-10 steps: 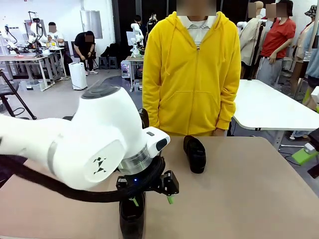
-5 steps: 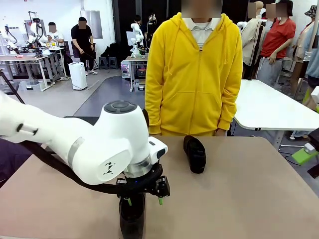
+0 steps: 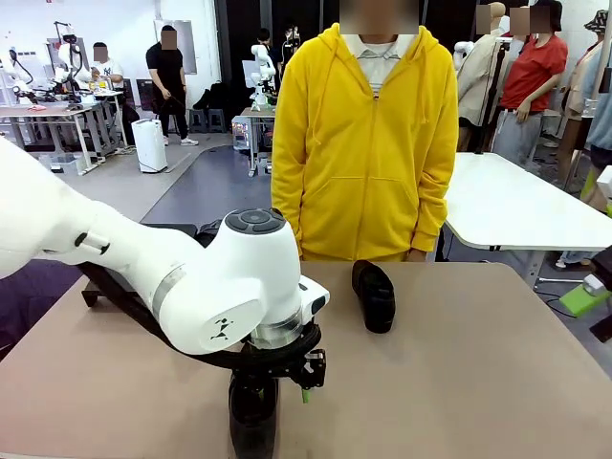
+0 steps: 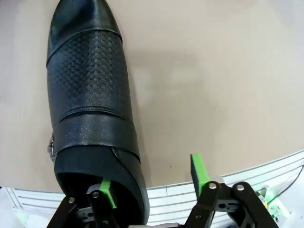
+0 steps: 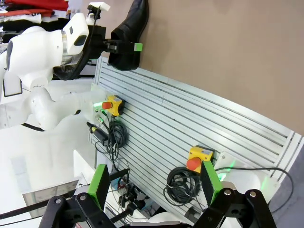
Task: Organize the shoes by placing them on the stand.
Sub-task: Place the Shoe from the middle of the table onto the Shoes Stand.
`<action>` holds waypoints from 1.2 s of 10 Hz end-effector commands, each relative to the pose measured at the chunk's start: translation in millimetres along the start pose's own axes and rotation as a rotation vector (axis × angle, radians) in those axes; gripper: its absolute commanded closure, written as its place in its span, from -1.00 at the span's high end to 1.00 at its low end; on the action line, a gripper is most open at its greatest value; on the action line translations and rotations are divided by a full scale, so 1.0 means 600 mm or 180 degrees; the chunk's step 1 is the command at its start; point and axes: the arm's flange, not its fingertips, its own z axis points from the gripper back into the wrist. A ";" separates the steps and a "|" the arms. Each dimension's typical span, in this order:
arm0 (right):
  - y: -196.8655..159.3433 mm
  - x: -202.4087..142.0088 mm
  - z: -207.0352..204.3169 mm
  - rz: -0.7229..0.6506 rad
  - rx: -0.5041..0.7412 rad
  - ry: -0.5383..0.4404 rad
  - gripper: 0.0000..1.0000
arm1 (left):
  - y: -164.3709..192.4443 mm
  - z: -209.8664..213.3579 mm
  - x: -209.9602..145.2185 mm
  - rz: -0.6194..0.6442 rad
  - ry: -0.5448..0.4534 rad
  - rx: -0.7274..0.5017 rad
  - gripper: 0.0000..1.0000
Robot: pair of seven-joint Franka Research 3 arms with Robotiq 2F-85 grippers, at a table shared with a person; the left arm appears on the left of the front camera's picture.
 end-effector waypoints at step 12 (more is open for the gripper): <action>0.001 -0.001 0.005 -0.0006 -0.0011 0.0017 1.00 | 0.078 0.225 -0.078 -0.0565 -0.0582 0.0321 -1.00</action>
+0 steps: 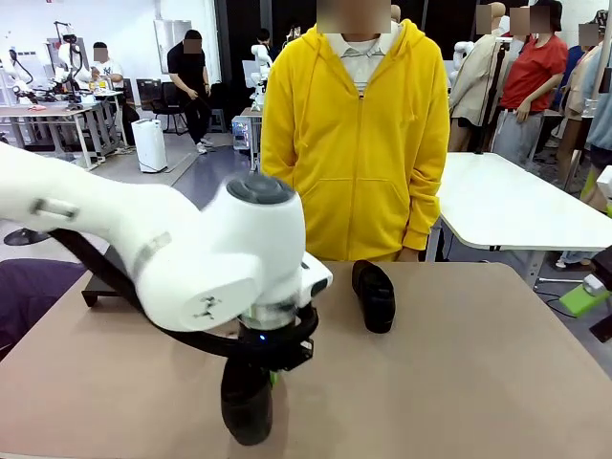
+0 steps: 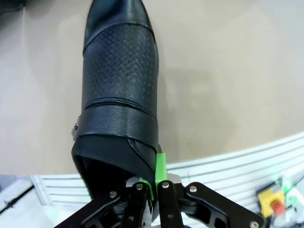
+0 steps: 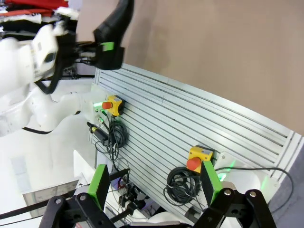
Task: Organize the shoes by placing them on the stand.
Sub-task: Place the Shoe from the middle of the table onto the Shoes Stand.
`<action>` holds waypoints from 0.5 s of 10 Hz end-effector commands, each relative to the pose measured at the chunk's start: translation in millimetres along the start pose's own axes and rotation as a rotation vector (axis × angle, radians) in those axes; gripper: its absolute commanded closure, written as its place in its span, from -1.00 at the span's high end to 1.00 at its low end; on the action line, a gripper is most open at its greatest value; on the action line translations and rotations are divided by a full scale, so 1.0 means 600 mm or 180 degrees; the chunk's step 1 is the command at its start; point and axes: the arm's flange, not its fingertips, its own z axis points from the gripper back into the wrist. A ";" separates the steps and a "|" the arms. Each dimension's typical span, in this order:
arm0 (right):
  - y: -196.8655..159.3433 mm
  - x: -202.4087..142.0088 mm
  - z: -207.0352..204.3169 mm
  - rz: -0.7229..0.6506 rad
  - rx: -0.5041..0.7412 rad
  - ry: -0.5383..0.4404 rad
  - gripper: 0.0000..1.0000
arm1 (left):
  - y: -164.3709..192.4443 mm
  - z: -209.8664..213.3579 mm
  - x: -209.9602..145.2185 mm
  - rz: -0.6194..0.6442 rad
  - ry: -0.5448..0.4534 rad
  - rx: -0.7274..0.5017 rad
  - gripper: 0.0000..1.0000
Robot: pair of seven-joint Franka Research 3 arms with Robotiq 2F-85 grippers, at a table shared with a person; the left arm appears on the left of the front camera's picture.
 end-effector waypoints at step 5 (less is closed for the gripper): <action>0.001 -0.001 0.006 -0.0004 -0.0011 0.0015 1.00 | 0.390 0.192 -0.103 0.0586 -0.0840 0.0456 -1.00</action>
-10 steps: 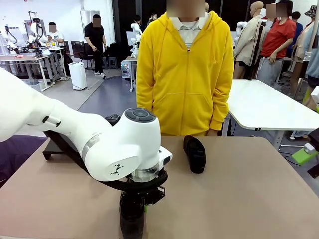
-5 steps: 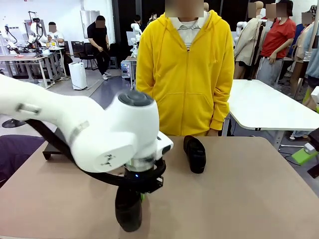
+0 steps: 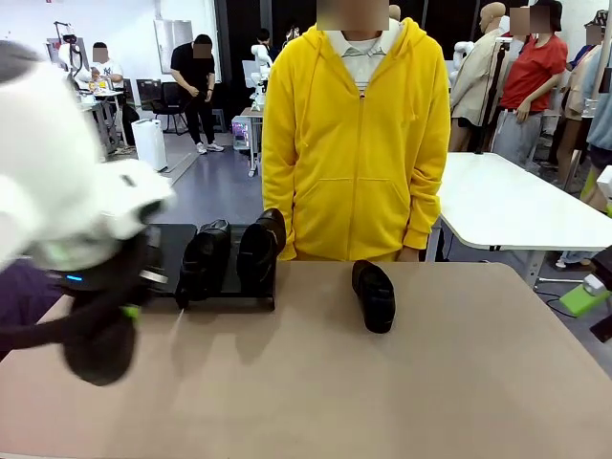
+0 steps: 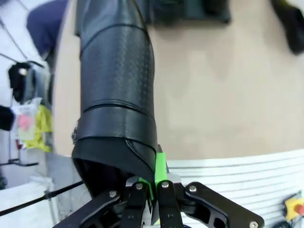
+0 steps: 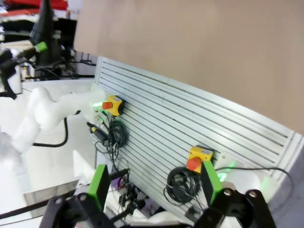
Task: Organize the shoes by placing them on the stand.
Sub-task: Place the Shoe from the middle of the table onto the Shoes Stand.
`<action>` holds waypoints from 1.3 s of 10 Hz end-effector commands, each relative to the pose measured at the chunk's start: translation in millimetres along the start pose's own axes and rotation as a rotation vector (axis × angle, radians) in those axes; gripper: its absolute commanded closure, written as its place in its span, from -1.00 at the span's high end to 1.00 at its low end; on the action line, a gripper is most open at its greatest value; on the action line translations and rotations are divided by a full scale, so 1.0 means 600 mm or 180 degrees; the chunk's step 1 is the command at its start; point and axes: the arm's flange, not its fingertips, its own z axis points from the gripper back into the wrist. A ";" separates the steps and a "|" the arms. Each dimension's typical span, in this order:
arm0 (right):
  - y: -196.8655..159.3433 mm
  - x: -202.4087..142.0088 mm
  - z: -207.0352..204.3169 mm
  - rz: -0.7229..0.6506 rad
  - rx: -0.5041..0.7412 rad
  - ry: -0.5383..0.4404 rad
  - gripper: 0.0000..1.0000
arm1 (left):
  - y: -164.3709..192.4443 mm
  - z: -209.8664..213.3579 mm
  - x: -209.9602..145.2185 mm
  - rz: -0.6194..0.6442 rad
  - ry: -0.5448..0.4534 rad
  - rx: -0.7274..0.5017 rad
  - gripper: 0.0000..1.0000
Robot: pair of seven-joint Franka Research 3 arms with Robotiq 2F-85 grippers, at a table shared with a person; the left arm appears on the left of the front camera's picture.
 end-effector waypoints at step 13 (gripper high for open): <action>0.001 -0.001 0.005 -0.0003 -0.0011 0.0015 1.00 | 0.151 -0.062 0.183 -0.0439 0.0361 0.0081 -1.00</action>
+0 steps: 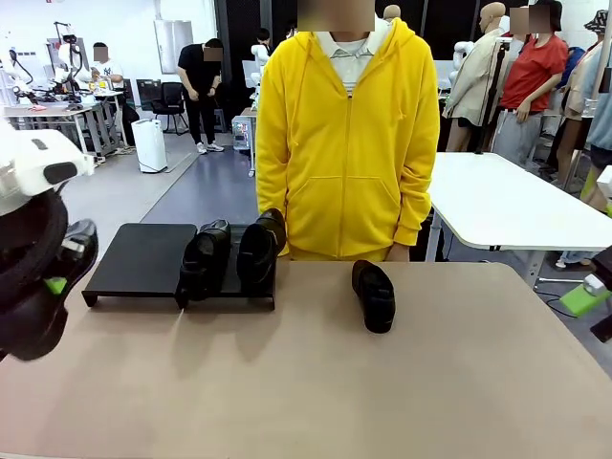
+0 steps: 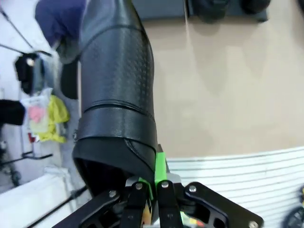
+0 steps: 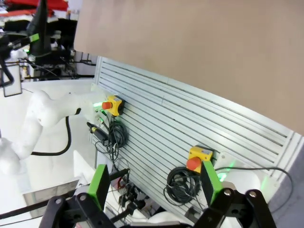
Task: Organize the shoes by placing them on the stand.
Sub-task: Place the Shoe from the middle of the table onto the Shoes Stand.
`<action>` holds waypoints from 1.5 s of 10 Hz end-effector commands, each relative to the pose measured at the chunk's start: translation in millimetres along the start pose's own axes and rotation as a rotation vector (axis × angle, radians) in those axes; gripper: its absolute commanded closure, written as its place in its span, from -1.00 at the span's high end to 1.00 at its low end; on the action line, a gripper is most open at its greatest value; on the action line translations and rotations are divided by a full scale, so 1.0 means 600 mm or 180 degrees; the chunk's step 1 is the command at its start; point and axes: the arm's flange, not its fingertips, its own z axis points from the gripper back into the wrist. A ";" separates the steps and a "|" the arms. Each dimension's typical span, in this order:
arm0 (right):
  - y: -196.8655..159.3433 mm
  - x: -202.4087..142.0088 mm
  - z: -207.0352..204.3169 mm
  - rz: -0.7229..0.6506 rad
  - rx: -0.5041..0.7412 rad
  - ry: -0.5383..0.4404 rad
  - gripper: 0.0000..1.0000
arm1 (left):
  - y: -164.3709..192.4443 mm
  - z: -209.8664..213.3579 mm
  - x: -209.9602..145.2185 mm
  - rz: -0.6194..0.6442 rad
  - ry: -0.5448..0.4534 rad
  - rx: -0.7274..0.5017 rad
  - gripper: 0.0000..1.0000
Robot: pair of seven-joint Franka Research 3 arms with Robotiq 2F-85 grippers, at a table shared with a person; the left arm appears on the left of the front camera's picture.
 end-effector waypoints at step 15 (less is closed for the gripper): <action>0.001 -0.001 0.005 -0.0003 -0.0009 0.0017 1.00 | 0.070 -0.377 0.343 -0.0008 -0.0701 0.0512 -1.00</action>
